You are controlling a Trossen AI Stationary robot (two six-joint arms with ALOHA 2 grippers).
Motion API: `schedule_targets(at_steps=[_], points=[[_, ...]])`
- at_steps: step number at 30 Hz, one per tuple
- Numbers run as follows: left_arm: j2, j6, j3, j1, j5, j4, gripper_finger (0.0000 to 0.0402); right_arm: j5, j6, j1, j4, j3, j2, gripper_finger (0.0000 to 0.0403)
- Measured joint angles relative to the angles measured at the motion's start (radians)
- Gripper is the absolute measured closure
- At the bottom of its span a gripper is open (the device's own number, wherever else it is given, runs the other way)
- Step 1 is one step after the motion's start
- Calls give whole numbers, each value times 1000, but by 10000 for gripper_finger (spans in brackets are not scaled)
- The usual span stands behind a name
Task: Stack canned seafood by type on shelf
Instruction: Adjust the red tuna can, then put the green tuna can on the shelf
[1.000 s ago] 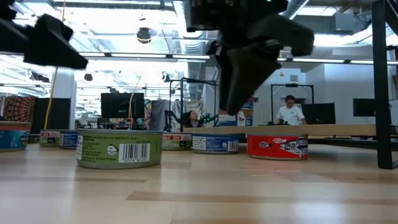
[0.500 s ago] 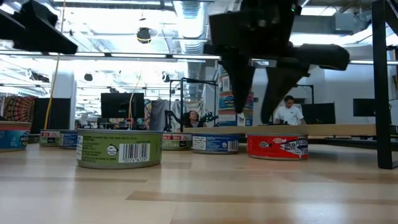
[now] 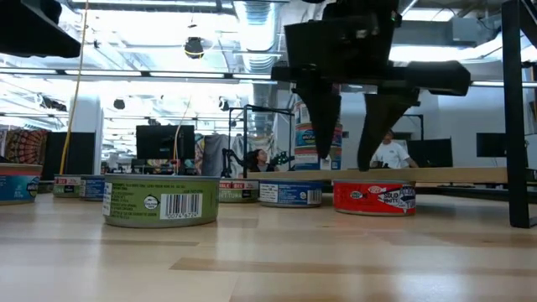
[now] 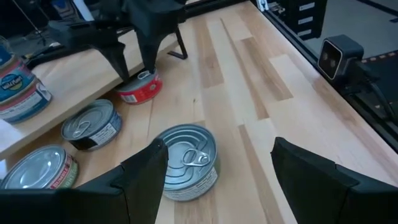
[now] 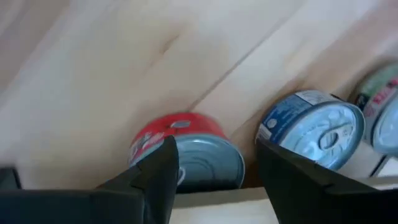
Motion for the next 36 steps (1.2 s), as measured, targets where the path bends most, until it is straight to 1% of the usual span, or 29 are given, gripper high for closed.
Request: schedule_targets(at_steps=[5,9,12,18,20,25,27,29,32,34,36], points=[[0,-1,0,0,0,1,125,0,-173,12,-19,0,0,153],[0,-9,0,0,0,0,125,-3,-201,5,0,0,0,154],[0,-9,0,0,1,-1,125,-2,-261,0,34,-23,0,154],[0,-12,0,0,10,-9,125,16,-368,5,166,-96,-5,154],[0,-12,0,0,10,-11,125,27,-370,5,244,-96,-5,154],[0,-7,0,0,4,-14,125,6,-372,13,430,-60,1,154],[0,-5,0,1,-3,-15,125,-4,-372,14,542,-57,0,154],[0,-10,0,2,-5,-15,125,22,-364,13,607,-51,0,154],[0,-32,0,1,9,-15,125,90,-297,13,581,3,0,154],[0,-52,0,-2,20,-17,125,99,-162,14,518,60,-1,154],[0,-65,0,-2,29,-17,125,97,15,20,445,115,-3,154]])
